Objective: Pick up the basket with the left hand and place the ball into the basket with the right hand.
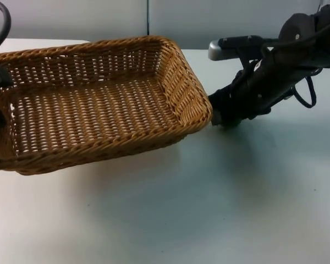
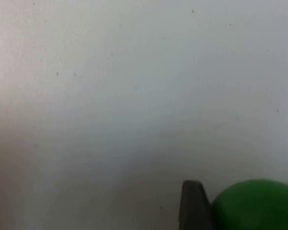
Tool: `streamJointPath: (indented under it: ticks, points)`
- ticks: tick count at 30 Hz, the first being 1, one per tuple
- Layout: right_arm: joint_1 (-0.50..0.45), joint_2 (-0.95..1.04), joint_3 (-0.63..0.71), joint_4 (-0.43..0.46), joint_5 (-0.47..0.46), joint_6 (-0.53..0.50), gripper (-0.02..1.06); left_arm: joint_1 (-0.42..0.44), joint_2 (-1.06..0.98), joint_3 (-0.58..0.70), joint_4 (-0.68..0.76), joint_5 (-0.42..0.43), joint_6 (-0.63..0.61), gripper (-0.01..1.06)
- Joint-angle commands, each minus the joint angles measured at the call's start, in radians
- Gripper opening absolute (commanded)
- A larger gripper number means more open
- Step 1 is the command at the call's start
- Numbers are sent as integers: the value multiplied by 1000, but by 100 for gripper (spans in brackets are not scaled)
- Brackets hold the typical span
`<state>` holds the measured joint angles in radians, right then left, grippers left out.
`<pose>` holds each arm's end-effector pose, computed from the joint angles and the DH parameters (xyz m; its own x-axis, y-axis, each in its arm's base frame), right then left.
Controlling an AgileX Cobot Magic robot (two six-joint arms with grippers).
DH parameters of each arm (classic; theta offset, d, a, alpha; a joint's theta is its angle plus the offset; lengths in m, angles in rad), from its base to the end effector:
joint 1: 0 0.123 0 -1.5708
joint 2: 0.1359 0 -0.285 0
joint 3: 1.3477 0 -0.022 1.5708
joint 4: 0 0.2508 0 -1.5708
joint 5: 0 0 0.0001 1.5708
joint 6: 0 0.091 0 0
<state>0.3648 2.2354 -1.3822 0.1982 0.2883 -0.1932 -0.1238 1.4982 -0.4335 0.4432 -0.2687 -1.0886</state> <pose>0.4146 0.1638 0.0846 -0.8087 -0.3120 -0.4986 -0.3847 0.9218 0.0470 0.2404 -0.0403 0.1512 -0.6518 -0.5322 -0.5403 -0.2438 0.8216 -0.5153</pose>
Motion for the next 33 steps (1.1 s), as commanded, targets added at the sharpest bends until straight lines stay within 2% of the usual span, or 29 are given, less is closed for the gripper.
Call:
streamJointPath:
  ticks: [1,3,5,7,8,9,11,12,13,15,17,20,24,33]
  points:
    - [-4,-18,-64,-28,3,-8,2,4,-14,1,-13,-47,-9,0]
    - [-7,-35,-103,-47,15,-8,0,4,-14,1,-13,-47,-9,0]
    - [-7,-69,-230,-84,60,-8,0,4,-14,1,-13,-47,-9,0]
    - [-4,-97,-372,-89,143,-6,0,4,-14,1,-13,-47,-9,0]
    - [-4,-97,-372,-89,143,-6,0,4,-14,1,-13,-47,-9,0]
    - [5,-106,-466,-57,208,-6,0,4,-14,1,-13,-47,-9,0]
    - [37,-104,-632,100,419,-89,0,4,-14,1,-13,-47,-9,0]
    - [37,-104,-632,100,419,-89,0,4,-14,1,-13,-47,-9,0]
    - [63,-97,-706,225,527,-162,0,4,-14,1,-13,-47,-9,0]
    - [108,-90,-730,334,619,-244,0,4,-14,1,-13,-47,-9,0]
    - [131,-88,-730,349,641,-257,0,4,-14,1,-13,-47,-9,0]
    - [196,-56,-730,346,718,-259,0,4,-14,1,-13,-47,-9,0]
    - [248,-4,-726,341,767,-284,0,4,-14,1,-13,-47,-9,0]
    - [295,110,-726,318,795,-284,0,4,-14,1,-13,-47,-9,0]
